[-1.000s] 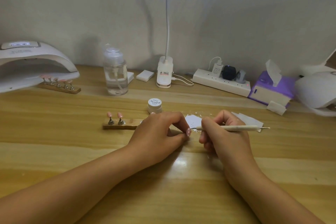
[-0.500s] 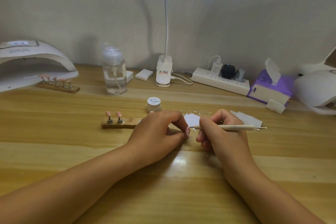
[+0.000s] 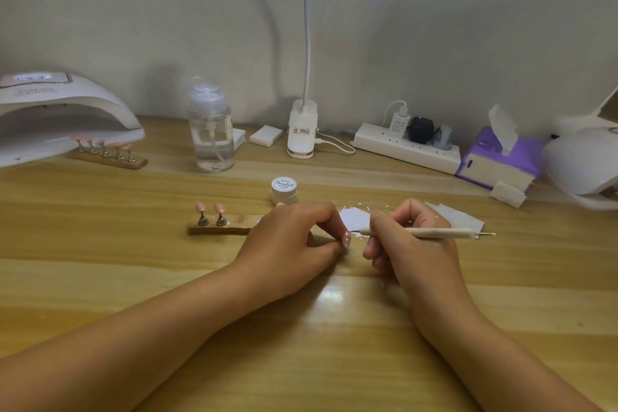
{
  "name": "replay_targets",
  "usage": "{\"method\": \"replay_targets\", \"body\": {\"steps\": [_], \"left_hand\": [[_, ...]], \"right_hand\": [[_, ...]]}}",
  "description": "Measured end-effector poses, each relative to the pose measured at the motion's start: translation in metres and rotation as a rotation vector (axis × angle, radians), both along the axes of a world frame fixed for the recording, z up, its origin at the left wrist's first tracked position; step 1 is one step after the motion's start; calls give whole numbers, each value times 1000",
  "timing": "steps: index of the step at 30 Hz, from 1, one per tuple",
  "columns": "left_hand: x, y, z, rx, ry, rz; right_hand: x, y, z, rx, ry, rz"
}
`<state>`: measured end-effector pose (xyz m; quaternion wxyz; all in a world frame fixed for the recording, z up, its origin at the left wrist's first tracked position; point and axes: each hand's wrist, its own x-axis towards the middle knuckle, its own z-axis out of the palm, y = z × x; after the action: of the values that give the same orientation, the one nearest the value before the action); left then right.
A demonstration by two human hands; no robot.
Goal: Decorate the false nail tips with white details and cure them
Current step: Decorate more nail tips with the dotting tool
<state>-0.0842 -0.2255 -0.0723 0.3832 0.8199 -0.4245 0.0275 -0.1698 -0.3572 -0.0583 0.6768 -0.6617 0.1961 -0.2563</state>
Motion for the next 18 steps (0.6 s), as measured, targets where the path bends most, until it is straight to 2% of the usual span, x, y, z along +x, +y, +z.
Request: {"method": "replay_targets", "body": {"steps": [18], "left_hand": [[2,0,-1,8,23,2]], "right_hand": [[0,1,0,-13,0,9]]}}
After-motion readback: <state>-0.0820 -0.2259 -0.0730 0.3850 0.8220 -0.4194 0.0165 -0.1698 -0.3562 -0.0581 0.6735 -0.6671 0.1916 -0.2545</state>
